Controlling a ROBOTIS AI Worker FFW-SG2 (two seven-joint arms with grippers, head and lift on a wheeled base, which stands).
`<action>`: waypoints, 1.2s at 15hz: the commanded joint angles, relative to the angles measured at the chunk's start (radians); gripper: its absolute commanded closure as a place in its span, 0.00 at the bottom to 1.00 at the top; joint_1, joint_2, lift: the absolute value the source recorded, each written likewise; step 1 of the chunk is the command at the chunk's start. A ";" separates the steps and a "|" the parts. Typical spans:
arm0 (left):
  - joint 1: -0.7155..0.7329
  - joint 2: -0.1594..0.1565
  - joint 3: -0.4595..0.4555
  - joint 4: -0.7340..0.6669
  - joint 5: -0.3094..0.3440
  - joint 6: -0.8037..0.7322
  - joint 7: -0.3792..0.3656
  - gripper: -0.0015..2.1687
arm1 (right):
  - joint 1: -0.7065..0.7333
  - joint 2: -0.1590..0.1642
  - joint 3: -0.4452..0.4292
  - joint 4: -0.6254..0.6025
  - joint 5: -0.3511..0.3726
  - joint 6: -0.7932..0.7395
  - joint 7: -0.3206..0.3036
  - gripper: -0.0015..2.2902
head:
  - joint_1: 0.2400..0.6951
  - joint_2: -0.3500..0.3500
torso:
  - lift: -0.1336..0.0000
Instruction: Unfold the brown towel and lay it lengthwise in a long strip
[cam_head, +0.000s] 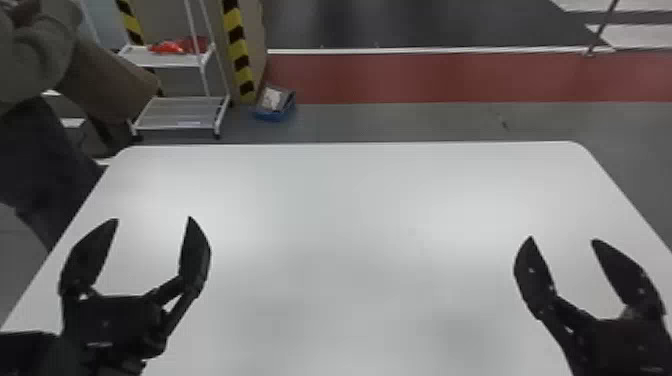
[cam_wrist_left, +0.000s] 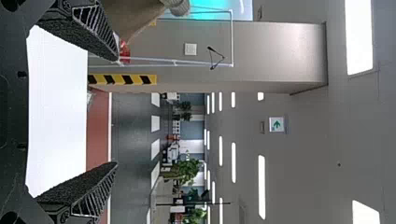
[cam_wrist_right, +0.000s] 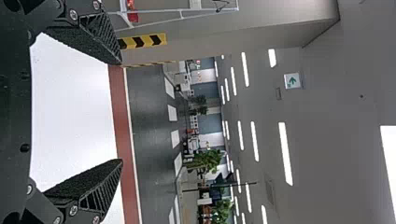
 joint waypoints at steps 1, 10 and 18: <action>0.002 0.000 0.000 -0.005 0.000 0.011 -0.002 0.04 | -0.005 0.000 0.001 0.006 0.007 0.003 -0.017 0.07 | 1.00 0.54 | 0.08; 0.003 -0.002 0.002 -0.033 -0.002 0.100 -0.003 0.04 | -0.012 0.000 0.001 0.019 0.006 0.015 -0.015 0.07 | 1.00 0.53 | 0.08; 0.006 -0.002 0.000 -0.036 -0.002 0.100 -0.003 0.04 | -0.006 0.001 0.001 0.016 0.001 0.015 -0.015 0.06 | 1.00 0.53 | 0.08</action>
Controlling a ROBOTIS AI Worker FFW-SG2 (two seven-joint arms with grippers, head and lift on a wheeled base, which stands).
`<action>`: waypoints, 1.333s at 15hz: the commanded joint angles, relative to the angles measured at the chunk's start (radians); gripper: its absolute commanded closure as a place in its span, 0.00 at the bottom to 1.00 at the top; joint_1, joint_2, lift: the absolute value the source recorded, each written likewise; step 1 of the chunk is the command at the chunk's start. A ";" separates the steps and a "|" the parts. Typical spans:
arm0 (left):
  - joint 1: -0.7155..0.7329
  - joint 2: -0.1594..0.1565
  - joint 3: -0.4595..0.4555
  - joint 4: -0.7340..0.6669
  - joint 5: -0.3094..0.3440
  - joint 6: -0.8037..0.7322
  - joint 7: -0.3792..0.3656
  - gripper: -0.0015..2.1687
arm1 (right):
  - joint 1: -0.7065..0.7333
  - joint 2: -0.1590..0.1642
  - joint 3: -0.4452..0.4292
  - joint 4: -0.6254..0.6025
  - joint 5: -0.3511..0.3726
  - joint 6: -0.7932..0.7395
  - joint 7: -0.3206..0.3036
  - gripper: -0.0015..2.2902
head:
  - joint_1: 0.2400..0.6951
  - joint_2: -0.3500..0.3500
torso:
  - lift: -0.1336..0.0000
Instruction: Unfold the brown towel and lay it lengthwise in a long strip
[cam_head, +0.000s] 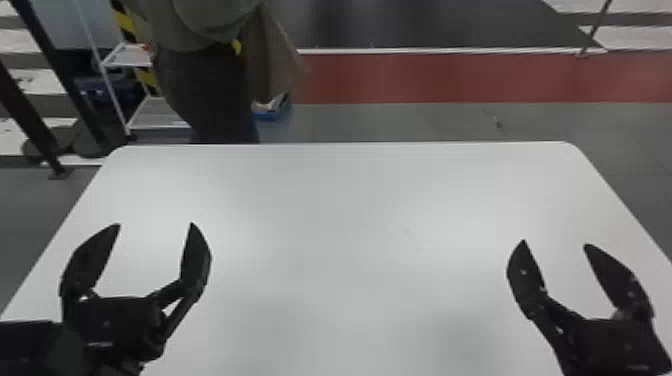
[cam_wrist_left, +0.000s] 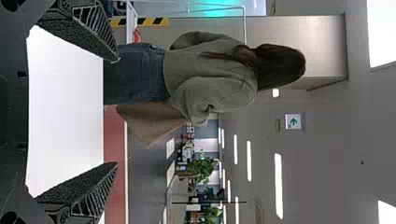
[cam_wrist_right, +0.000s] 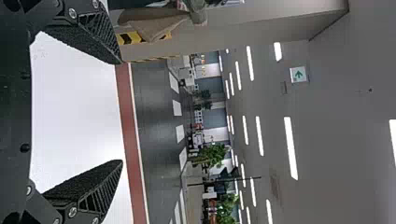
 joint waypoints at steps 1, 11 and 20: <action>0.000 0.000 0.000 0.000 0.000 0.000 0.000 0.04 | 0.000 0.000 0.000 0.000 0.002 0.003 0.000 0.06 | 1.00 0.53 | 0.08; 0.000 0.002 -0.006 -0.005 -0.005 0.000 -0.006 0.04 | -0.001 -0.003 -0.002 -0.003 0.003 0.006 0.000 0.06 | 1.00 0.52 | 0.08; -0.001 0.000 -0.018 -0.005 -0.009 0.003 -0.012 0.04 | -0.012 -0.005 -0.002 0.009 0.003 0.009 0.000 0.06 | 1.00 0.51 | 0.08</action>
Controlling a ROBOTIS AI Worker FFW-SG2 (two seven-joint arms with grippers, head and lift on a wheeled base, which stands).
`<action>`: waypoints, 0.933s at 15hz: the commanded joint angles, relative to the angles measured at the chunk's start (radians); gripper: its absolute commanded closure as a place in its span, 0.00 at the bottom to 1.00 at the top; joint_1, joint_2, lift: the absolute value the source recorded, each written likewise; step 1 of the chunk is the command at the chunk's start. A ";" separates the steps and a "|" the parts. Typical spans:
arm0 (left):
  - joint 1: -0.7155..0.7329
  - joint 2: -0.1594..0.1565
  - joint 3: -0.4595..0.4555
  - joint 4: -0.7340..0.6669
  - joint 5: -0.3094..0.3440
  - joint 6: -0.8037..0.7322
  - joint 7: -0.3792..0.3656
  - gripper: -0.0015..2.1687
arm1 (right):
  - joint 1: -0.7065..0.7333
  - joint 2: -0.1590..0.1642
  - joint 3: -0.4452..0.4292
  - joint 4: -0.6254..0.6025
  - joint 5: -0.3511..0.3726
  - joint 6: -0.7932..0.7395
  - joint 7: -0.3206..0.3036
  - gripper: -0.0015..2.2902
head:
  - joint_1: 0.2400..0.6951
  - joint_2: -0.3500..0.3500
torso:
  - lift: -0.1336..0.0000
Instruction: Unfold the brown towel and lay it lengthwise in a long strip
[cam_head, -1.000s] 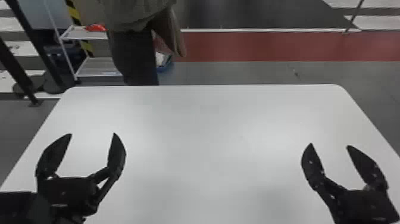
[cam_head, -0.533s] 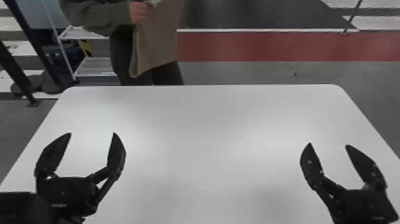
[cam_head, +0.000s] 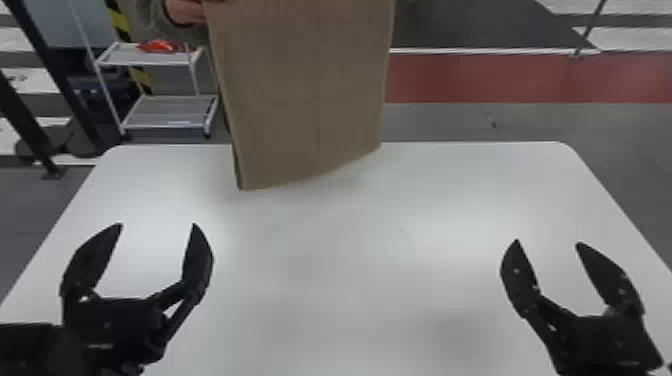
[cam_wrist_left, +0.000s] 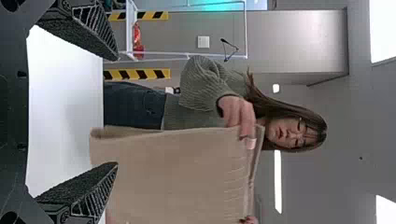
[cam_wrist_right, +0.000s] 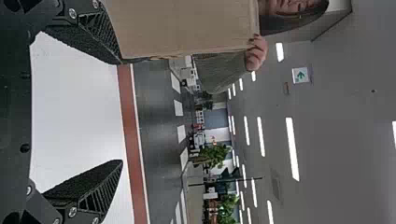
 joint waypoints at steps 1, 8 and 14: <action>0.000 0.000 -0.001 0.002 -0.004 0.000 0.000 0.04 | -0.003 0.000 0.001 0.006 -0.001 0.000 0.000 0.06 | 1.00 0.51 | 0.08; -0.003 0.001 -0.003 0.006 -0.008 0.000 -0.004 0.04 | -0.012 0.000 0.003 0.021 -0.003 -0.003 0.001 0.06 | 1.00 0.50 | 0.08; -0.003 0.003 -0.004 0.009 -0.008 0.000 -0.006 0.04 | -0.006 0.002 0.003 0.023 -0.006 -0.003 0.000 0.06 | 1.00 0.50 | 0.08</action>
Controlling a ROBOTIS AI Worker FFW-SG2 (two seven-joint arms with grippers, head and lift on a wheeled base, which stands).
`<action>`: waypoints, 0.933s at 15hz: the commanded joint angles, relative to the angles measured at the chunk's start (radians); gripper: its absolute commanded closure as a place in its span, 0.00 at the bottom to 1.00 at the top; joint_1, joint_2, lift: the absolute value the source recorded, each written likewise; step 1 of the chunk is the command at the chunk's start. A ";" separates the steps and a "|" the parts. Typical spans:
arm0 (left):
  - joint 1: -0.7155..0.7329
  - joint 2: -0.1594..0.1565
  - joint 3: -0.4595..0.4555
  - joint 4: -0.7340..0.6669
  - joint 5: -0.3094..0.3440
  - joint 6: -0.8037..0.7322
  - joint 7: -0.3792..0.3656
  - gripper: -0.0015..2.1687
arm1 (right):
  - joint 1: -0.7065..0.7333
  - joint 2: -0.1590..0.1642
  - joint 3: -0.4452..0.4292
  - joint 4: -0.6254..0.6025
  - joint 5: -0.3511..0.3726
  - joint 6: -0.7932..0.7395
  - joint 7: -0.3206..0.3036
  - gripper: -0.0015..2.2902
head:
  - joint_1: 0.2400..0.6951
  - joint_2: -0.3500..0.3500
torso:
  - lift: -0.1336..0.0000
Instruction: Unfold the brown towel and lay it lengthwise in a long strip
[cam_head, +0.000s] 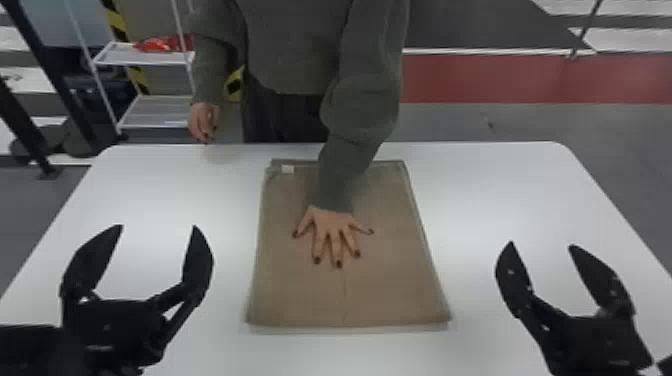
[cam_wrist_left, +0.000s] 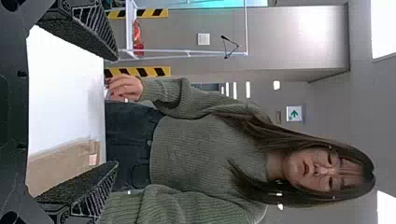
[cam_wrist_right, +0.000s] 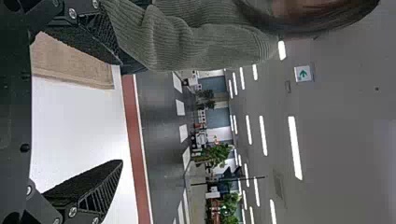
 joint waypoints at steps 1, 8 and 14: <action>-0.001 0.001 0.000 0.003 0.000 0.000 0.000 0.04 | 0.002 0.000 0.000 0.000 0.000 0.000 0.000 0.06 | 1.00 0.50 | 0.08; 0.001 0.002 -0.002 0.000 0.002 0.000 0.002 0.04 | 0.009 0.000 0.000 -0.007 -0.002 -0.003 0.001 0.06 | 1.00 0.50 | 0.08; -0.005 0.004 -0.002 0.006 0.002 0.003 0.002 0.04 | 0.004 -0.001 -0.002 -0.005 0.001 0.000 0.000 0.06 | 1.00 0.50 | 0.08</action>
